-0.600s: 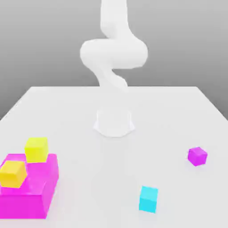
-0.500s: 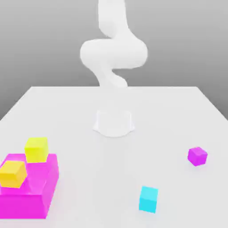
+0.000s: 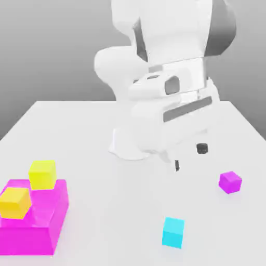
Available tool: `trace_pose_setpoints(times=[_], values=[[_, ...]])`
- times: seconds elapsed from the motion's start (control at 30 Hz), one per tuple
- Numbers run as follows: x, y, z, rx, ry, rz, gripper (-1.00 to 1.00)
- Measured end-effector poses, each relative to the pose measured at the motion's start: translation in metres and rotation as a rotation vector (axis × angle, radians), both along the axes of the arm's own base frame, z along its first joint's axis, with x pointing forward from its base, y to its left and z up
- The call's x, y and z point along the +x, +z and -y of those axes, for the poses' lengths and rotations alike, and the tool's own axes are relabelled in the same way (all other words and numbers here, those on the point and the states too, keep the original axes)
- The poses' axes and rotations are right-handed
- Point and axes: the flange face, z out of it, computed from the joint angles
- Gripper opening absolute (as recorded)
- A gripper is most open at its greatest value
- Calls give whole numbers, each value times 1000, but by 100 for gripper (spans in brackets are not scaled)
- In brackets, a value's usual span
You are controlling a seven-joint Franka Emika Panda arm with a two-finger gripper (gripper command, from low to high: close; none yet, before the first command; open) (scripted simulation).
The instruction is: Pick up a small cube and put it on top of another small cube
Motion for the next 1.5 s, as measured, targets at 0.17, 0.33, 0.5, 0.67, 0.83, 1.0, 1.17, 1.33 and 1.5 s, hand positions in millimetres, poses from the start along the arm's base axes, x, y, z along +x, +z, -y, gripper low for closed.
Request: trace_pose_setpoints(times=[0.17, 0.33, 0.5, 0.67, 0.83, 1.0, 1.17, 1.33, 1.5], values=[[-24, -86, -12, -107, 222, -93, 0], [-41, -151, -9, -184, 357, -146, 0], [-44, -199, -9, -185, 363, -151, -100], [-44, -199, -9, -185, 363, -154, -100], [-42, -173, -9, -188, 365, -150, -100], [-34, -129, 10, -185, 387, -148, -100], [-7, -93, 86, -192, 462, -132, -100], [1, -57, 183, -200, 522, -123, -100], [-13, -24, 275, -208, 597, -121, -100]])
